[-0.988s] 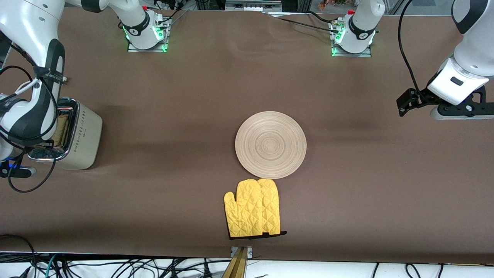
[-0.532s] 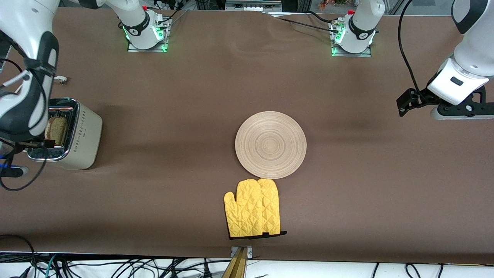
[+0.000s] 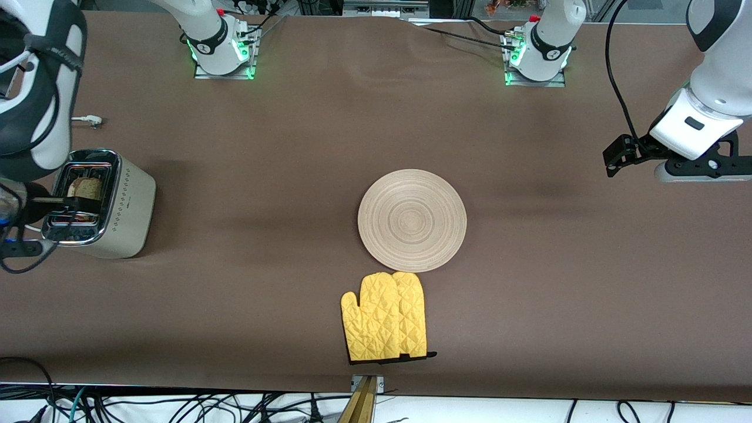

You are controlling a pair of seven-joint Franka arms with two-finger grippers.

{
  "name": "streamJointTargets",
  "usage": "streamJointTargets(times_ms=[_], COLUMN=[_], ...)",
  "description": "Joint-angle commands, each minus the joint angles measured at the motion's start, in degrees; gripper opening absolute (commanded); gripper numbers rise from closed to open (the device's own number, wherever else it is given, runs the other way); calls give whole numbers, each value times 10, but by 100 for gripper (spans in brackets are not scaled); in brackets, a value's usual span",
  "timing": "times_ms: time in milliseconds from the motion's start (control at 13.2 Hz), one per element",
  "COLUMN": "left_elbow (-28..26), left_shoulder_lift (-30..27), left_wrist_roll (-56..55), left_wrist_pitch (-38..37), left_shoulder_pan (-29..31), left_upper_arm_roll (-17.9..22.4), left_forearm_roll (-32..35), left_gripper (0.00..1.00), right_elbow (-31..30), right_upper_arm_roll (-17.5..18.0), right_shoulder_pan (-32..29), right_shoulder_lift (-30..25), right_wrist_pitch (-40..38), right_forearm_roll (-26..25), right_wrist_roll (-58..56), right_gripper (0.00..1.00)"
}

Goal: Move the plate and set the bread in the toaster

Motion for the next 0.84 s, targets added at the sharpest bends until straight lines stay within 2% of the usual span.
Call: streamJointTargets(times_ms=[0, 152, 304, 380, 456, 532, 608, 684, 760], left_elbow=[-2, -2, -2, -2, -2, -2, -2, -2, -2], left_shoulder_lift=[-8, -8, -8, -8, -8, -8, -8, -8, -8], left_wrist_roll=[-3, -3, -3, -2, -3, -2, -2, -2, -2], left_wrist_pitch=[-3, -3, -3, -3, -3, -3, -3, -3, -3], left_shoulder_pan=[1, 1, 1, 1, 1, 1, 1, 1, 1], left_upper_arm_roll=[-1, -1, -2, -1, -1, -1, -2, -1, -2], left_forearm_roll=[-17, -17, -17, -17, -17, -17, -17, -17, -17], left_gripper=[100, 100, 100, 100, 100, 100, 100, 100, 100], right_elbow=[-2, 4, -11, -30, -36, -37, -44, -59, -81], right_upper_arm_roll=[-1, 3, 47, 87, 146, 213, 260, 287, 301], right_shoulder_pan=[15, 22, 22, -3, -45, -87, -117, -131, -146], right_shoulder_lift=[-12, -18, -55, -80, -96, -113, -129, -148, -166], right_wrist_pitch=[-12, -10, -16, -12, -10, -2, 7, 24, 42], right_forearm_roll=[20, 33, 26, 25, 10, -30, -71, -101, -109], right_wrist_roll=[-2, 1, 1, 2, 1, 1, 2, 2, 2], right_gripper=[100, 100, 100, 100, 100, 100, 100, 100, 100])
